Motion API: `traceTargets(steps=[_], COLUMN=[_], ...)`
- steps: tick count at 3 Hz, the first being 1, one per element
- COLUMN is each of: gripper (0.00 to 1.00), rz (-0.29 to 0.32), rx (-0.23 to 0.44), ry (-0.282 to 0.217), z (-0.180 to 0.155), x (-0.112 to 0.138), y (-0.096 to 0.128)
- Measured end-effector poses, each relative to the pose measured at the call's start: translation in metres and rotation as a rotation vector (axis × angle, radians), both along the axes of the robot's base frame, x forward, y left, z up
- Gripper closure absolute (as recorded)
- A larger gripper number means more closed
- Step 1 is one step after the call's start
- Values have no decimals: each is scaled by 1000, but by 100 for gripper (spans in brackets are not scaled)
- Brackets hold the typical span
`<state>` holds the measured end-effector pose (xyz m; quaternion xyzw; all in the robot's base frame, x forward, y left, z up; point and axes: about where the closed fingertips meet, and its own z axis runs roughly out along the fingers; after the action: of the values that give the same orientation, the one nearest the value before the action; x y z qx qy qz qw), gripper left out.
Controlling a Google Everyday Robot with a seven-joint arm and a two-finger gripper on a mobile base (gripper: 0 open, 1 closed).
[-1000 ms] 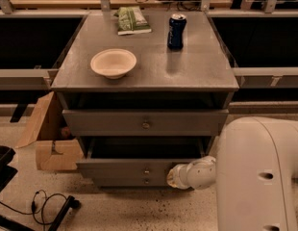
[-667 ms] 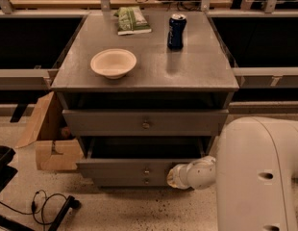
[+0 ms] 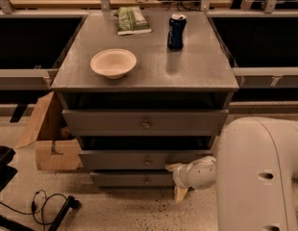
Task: Close middle drawer
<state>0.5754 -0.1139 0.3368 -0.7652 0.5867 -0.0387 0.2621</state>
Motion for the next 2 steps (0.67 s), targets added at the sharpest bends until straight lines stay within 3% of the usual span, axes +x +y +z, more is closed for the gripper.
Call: traceTargets(steps=[1, 2], gripper=[0, 0], rz=[0, -5], rx=[0, 22], ry=[0, 13], z=[0, 4], x=[0, -16], y=[0, 4])
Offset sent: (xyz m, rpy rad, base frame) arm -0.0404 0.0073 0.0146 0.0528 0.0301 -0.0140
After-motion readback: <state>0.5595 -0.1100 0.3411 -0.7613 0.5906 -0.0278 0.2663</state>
